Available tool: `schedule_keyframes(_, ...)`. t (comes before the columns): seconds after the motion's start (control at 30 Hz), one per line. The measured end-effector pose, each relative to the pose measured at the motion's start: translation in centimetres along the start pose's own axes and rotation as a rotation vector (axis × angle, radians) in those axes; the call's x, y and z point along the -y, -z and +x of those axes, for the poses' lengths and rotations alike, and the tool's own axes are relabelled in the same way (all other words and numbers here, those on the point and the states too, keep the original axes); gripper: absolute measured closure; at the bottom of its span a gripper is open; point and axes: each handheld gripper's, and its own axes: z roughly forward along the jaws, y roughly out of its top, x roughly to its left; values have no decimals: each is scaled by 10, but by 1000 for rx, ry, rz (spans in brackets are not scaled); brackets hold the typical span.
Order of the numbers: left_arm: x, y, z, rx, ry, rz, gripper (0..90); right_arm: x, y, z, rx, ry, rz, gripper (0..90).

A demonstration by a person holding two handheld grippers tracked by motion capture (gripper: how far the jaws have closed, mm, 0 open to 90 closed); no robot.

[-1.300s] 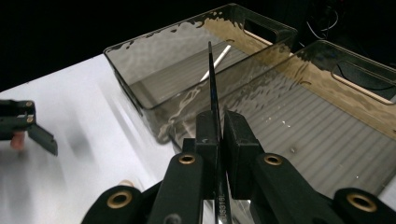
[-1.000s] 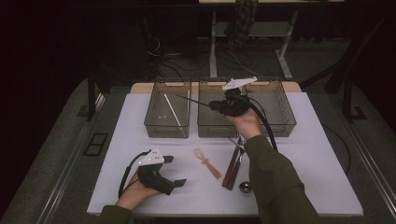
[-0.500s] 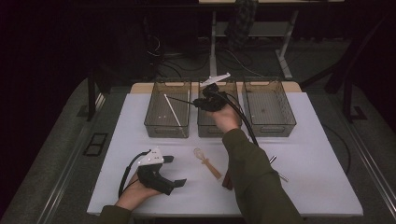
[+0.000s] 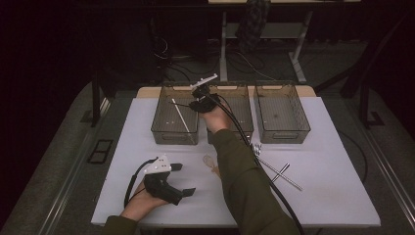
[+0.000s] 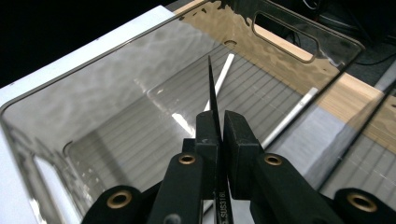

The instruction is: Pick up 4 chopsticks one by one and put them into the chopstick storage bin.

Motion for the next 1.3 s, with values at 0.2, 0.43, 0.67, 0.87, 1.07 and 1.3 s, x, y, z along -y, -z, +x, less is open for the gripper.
schedule_keyframes(0.2,-1,1,0,-1,-2,-6,0,-10,-16,8,22,-3,4,847)
schedule_keyframes(0.43,-1,1,1,1,-1,-11,0,-16,-24,15,53,14,-14,661)
schedule_keyframes(0.67,-1,2,1,-1,-5,-7,0,-13,-8,12,8,-26,-27,531)
schedule_keyframes(0.87,0,1,1,-2,-1,-3,0,-2,14,3,-47,-48,-39,454)
schedule_keyframes(1.07,0,1,0,-4,-5,1,0,14,39,-7,-89,-26,-41,412)
schedule_keyframes(1.3,0,0,0,-8,-6,11,0,36,72,-15,-126,10,-44,386)
